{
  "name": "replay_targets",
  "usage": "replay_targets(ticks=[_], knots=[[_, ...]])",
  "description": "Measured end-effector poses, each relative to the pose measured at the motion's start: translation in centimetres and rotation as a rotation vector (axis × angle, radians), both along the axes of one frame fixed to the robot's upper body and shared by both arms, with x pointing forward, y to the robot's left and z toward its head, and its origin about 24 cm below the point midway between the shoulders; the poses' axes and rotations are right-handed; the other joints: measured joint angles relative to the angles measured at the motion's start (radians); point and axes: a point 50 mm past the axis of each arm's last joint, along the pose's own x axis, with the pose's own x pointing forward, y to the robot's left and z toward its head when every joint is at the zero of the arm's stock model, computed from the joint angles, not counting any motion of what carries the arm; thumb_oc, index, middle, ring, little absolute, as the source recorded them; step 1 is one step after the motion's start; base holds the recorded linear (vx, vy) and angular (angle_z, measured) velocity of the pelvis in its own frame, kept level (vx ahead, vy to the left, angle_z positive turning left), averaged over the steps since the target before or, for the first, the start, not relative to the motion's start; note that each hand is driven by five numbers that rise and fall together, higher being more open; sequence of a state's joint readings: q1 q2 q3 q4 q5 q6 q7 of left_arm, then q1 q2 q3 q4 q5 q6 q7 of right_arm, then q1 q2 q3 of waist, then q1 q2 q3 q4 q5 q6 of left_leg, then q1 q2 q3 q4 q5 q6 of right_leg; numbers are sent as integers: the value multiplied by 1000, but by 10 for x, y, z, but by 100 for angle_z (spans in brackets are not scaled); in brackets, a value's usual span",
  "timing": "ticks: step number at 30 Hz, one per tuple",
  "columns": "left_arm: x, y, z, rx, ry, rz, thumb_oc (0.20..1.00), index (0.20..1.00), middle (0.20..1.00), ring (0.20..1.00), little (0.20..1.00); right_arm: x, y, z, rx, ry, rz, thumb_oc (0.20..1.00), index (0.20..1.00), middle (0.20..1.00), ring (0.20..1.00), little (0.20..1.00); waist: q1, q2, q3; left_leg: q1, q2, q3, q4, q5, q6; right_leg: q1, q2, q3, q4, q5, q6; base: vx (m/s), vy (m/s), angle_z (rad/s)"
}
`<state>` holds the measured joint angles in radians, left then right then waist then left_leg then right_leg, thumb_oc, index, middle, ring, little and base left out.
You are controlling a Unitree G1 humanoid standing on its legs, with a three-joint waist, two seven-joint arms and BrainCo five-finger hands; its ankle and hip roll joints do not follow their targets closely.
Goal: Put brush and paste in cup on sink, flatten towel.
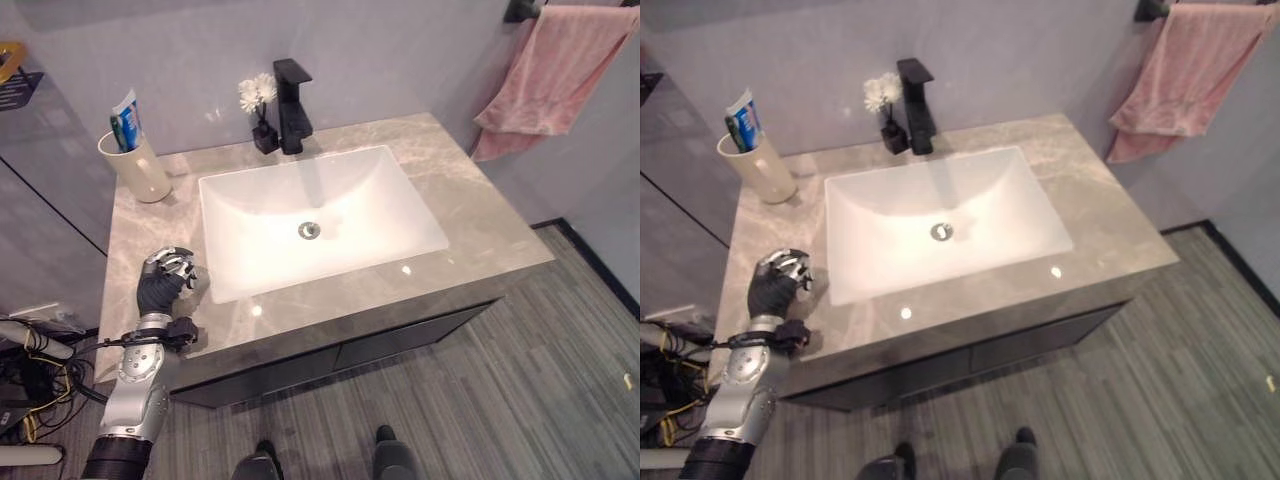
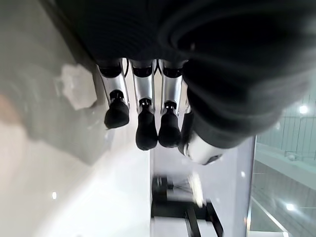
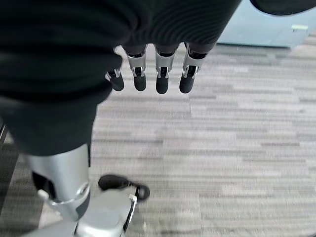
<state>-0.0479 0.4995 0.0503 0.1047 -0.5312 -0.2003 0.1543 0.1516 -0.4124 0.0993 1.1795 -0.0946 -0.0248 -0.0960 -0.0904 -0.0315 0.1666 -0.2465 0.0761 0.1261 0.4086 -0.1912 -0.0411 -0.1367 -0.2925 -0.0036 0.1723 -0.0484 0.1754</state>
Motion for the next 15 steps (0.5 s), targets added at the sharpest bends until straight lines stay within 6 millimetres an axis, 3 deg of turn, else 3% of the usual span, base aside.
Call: replay_targets(ticks=[1, 5, 7, 11, 13, 14, 15], knots=[[-1, 5, 3, 10, -6, 15, 200, 200, 200, 200, 200, 2, 2, 0, 12, -6, 6, 1000, 1000, 1000, 1000, 1000, 5, -1, 3, -8, -4, 4, 20, -11, 8, 1, -8, -1, -3, 9, 10, 60, 205, 3], [-7, 25, 10, 80, 1, 94, 200, 200, 200, 200, 200, 4, 4, 0, 24, -15, 13, 1000, 1000, 1000, 1000, 1000, 24, -22, 5, -19, -25, 24, 62, -57, 36, 20, -36, -5, -43, 50, -4, 40, 161, -6], [-7, 35, 14, 129, 18, 115, 200, 200, 200, 200, 200, 7, 3, 0, 20, -22, 14, 1000, 1000, 1000, 1000, 1000, 23, -25, 7, -21, -33, 24, 60, -58, 42, 16, -45, -2, -45, 93, 14, 27, 164, -4], [-7, 46, 18, 160, 28, 153, 200, 200, 200, 200, 200, 11, 3, 2, 19, -37, 40, 1000, 1000, 1000, 1000, 1000, 17, -23, -3, -13, -59, 55, 30, -51, 77, -17, -79, -10, -30, 165, -35, 22, 253, -14], [-7, 49, 18, 168, 36, 159, 200, 200, 200, 200, 200, 15, 3, 2, 20, -43, 45, 1000, 1000, 1000, 1000, 1000, 22, -22, -4, -17, -84, 102, 50, -63, 101, -42, -94, -75, -45, 242, -44, 22, 360, -46], [-8, 51, 17, 175, 45, 166, 200, 200, 200, 200, 200, 19, 2, 4, 16, -55, 52, 1000, 1000, 1000, 1000, 1000, 20, -8, -3, -16, -83, 108, 43, -66, 110, -47, -95, -132, -66, 302, -72, 25, 145, -52], [-8, 55, 16, 181, 57, 174, 200, 200, 200, 200, 200, 22, 1, 5, 15, -63, 58, 1000, 1000, 1000, 1000, 1000, 19, 3, -9, -9, -75, 127, 19, -56, 122, -47, -94, -161, -82, 312, -69, 60, 233, -66]])
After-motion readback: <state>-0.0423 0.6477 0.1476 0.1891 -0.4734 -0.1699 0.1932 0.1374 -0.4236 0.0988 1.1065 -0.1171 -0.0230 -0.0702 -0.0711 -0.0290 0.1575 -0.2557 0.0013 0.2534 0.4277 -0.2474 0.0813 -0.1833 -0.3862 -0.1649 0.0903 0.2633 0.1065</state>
